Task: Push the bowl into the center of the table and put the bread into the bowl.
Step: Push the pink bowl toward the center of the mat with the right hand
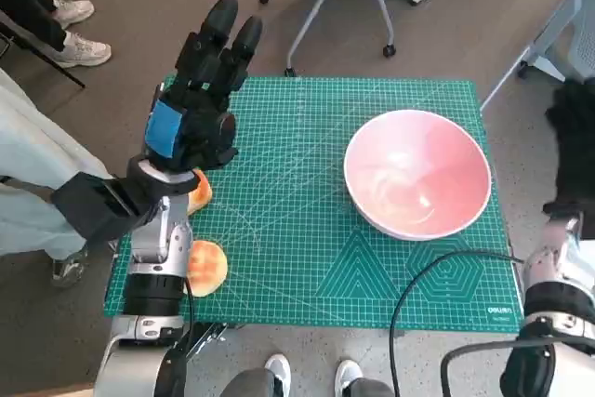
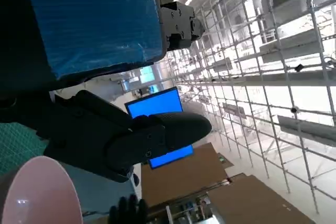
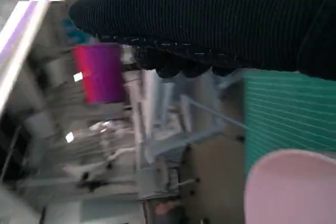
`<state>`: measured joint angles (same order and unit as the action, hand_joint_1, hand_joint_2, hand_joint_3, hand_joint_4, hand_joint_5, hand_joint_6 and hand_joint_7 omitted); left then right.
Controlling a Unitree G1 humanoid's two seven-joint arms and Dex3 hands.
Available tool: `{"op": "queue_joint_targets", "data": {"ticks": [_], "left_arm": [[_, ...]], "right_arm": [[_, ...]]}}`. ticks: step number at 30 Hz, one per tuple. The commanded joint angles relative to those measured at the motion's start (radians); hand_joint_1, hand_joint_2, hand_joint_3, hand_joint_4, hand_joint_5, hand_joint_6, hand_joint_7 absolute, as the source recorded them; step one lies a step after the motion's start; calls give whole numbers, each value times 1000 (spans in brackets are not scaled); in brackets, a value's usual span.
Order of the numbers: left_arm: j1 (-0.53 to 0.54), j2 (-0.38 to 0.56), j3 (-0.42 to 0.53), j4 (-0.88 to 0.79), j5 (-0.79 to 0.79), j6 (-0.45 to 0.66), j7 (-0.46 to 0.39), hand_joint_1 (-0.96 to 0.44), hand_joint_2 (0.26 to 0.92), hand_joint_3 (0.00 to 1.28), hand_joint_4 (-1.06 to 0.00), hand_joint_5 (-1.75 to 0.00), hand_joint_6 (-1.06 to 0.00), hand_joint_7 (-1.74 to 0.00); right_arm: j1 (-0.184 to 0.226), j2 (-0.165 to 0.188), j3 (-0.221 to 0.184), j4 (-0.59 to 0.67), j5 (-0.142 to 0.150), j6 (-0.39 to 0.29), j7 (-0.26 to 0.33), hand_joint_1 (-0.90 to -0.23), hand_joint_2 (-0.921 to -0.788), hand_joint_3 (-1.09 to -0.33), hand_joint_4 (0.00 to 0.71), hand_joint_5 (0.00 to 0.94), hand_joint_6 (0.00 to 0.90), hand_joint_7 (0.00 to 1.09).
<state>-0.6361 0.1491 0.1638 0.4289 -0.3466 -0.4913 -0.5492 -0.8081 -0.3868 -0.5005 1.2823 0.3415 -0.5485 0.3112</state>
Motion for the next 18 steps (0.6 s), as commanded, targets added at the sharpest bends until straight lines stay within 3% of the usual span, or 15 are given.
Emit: {"op": "queue_joint_targets", "data": {"ticks": [1, 5, 9, 18], "left_arm": [[-6, 4, 5, -6, -11, -4, -8, -727, 921, 683, -45, 0, 1, -85], [-6, 5, 5, -6, -13, -4, -8, -725, 921, 685, -45, 0, 1, -81], [12, 17, 11, -33, -26, 16, -11, -712, 921, 673, -42, 0, -5, -87], [38, 28, 18, -68, -26, 30, -5, -696, 921, 662, -38, 0, -2, -102]], "right_arm": [[25, 32, -11, 26, -1, 43, -23, -631, -921, -868, 60, 7, 153, 188], [25, 33, -14, 25, -4, 46, -24, -637, -921, -871, 62, 7, 155, 182], [9, 111, -6, 40, -6, 107, -62, -658, -921, -891, 127, 33, 192, 194], [-17, 166, -3, 35, -10, 151, -49, -657, -921, -973, 148, 22, 206, 191]]}}
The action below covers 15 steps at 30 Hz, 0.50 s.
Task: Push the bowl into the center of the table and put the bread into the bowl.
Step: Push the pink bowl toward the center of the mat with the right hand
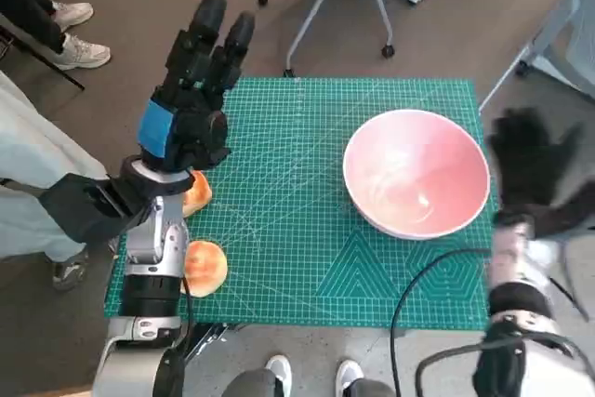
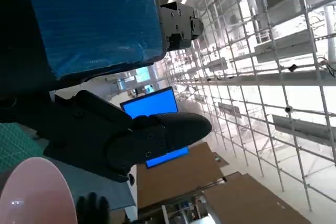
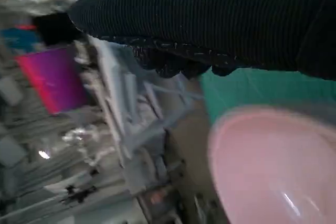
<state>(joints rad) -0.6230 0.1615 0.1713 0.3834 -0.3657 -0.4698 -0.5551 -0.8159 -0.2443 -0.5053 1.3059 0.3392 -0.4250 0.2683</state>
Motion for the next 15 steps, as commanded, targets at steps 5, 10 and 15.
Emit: {"op": "queue_joint_targets", "data": {"ticks": [5, 10, 15], "left_arm": [[40, 28, 24, -37, -21, 17, -3, -689, 921, 660, -32, 0, 0, -97], [59, 36, 38, -63, -40, 32, -4, -682, 921, 631, -35, -2, -5, -98], [80, 42, 49, -82, -46, 35, 1, -679, 921, 609, -39, -4, -8, -106]], "right_arm": [[-28, 61, 3, 13, -10, 41, -3, -654, -921, -966, 158, 20, 206, 189], [-40, 85, 7, 16, -19, 46, 5, -661, -921, -952, 150, 11, 207, 188], [-54, 102, 10, 19, -23, 55, 18, -674, -921, -930, 147, 7, 213, 190]]}}
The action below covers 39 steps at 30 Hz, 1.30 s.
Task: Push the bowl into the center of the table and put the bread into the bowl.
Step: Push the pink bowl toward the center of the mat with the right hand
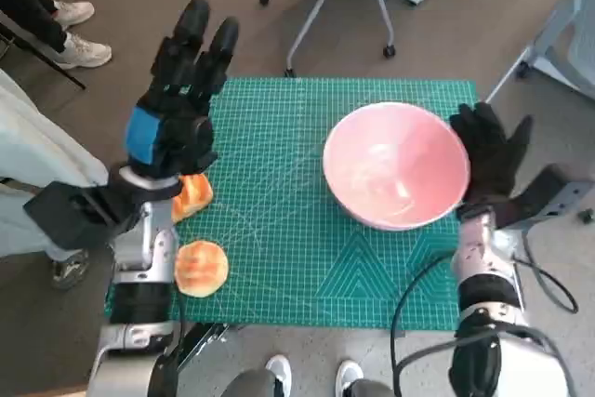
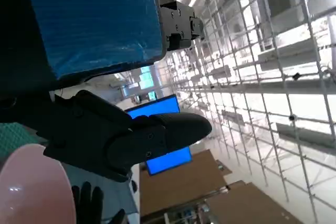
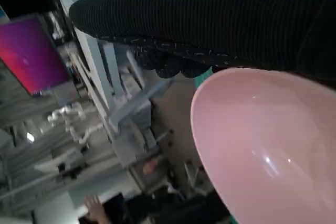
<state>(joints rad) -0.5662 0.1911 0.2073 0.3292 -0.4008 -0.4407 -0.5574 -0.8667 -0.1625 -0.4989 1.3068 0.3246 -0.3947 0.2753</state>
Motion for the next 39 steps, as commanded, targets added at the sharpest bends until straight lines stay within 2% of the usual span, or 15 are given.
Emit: {"op": "queue_joint_targets", "data": {"ticks": [1, 8, 19, 31, 39], "left_arm": [[27, 14, 14, -33, -9, 6, 5, -679, 921, 607, -39, -3, -9, -108], [57, 22, 28, -78, -8, 21, 29, -666, 921, 596, -48, -7, -27, -128], [103, 49, 36, -142, 19, 45, 68, -692, 921, 588, -50, -5, 0, -94], [124, 57, 34, -169, 27, 45, 97, -703, 921, 593, -47, -2, 1, -81], [121, 50, 32, -156, 27, 35, 104, -708, 921, 595, -45, 0, -3, -88]], "right_arm": [[-5, 23, 4, 18, -10, 26, 12, -678, -921, -926, 146, 6, 212, 189], [-23, 48, 8, 20, -20, 38, 25, -685, -921, -931, 139, 2, 206, 182], [-39, 87, 10, 21, -22, 48, 45, -696, -921, -917, 132, 1, 202, 171], [-47, 118, 10, 23, -22, 54, 50, -712, -921, -911, 144, 5, 208, 166], [-44, 134, 8, 25, -20, 60, 47, -700, -921, -912, 162, 11, 216, 165]]}}
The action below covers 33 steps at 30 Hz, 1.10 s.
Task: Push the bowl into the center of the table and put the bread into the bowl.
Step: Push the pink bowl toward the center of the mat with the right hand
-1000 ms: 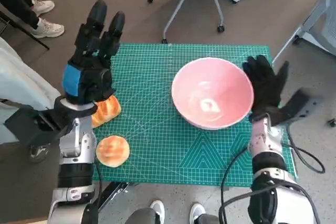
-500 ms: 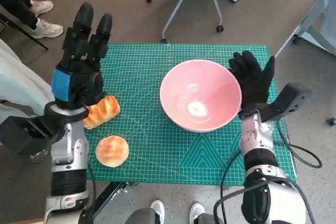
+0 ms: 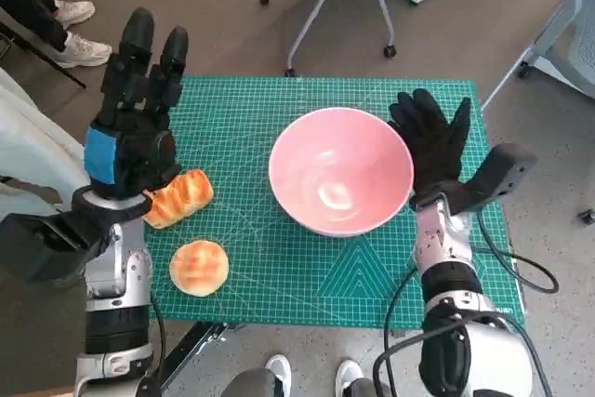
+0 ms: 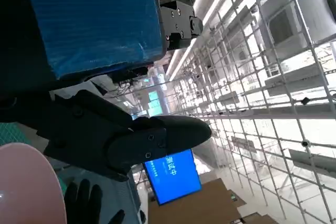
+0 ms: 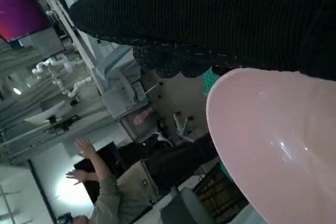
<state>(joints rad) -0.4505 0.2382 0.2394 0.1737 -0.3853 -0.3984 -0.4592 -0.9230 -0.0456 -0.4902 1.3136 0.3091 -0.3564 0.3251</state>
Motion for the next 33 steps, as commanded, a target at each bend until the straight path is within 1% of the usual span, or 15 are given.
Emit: {"op": "queue_joint_targets", "data": {"ticks": [1, 9, 13, 17, 19, 21, 23, 26, 28, 31, 33], "left_arm": [[5, 2, 0, 4, 13, -9, 6, -708, 921, 594, -45, -1, -2, -88], [-3, -2, -4, 48, 22, -35, -7, -699, 921, 599, -46, -1, 1, -80], [-9, -4, -6, 73, 25, -47, -14, -697, 921, 610, -46, -1, 0, -70], [-10, -5, -7, 83, 19, -50, -22, -696, 921, 615, -44, 0, -1, -69], [-12, -5, -6, 90, 14, -51, -27, -696, 921, 616, -43, 0, -1, -69], [-13, -7, -4, 91, 8, -48, -31, -697, 921, 617, -43, 0, -1, -70], [-14, -10, -2, 89, 0, -45, -35, -697, 921, 617, -43, -1, -1, -71], [-21, -16, -2, 91, -11, -37, -40, -696, 921, 616, -44, -1, -4, -74], [-26, -21, -5, 92, -12, -35, -38, -696, 921, 610, -47, -3, -10, -79], [-32, -30, -10, 90, -13, -32, -33, -696, 921, 595, -51, -4, -20, -88], [-37, -36, -12, 90, -18, -29, -33, -695, 921, 586, -54, -5, -25, -92]], "right_arm": [[12, 18, -2, 18, -4, 23, -4, -697, -921, -912, 167, 13, 222, 167], [9, 23, -3, 21, -5, 38, -9, -680, -921, -913, 180, 14, 236, 168], [8, 10, -2, 19, -7, 42, -6, -678, -921, -896, 177, 9, 233, 162], [6, -7, 11, 13, -21, 27, -6, -683, -921, -867, 174, 6, 233, 157], [5, -20, 26, 6, -37, 3, -8, -684, -921, -857, 172, 4, 230, 153], [5, -36, 49, -3, -61, -36, -9, -683, -921, -850, 169, 2, 227, 150], [9, -49, 75, -15, -92, -93, -7, -681, -921, -848, 164, 1, 226, 148], [17, -70, 117, -38, -140, -201, -2, -678, -921, -848, 155, 0, 224, 145], [22, -81, 137, -54, -160, -266, 4, -691, -921, -844, 150, 0, 223, 144], [26, -89, 157, -82, -173, -351, 24, -717, -921, -824, 150, 2, 227, 147], [32, -88, 162, -109, -161, -402, 58, -731, -921, -811, 153, 3, 228, 150]]}}
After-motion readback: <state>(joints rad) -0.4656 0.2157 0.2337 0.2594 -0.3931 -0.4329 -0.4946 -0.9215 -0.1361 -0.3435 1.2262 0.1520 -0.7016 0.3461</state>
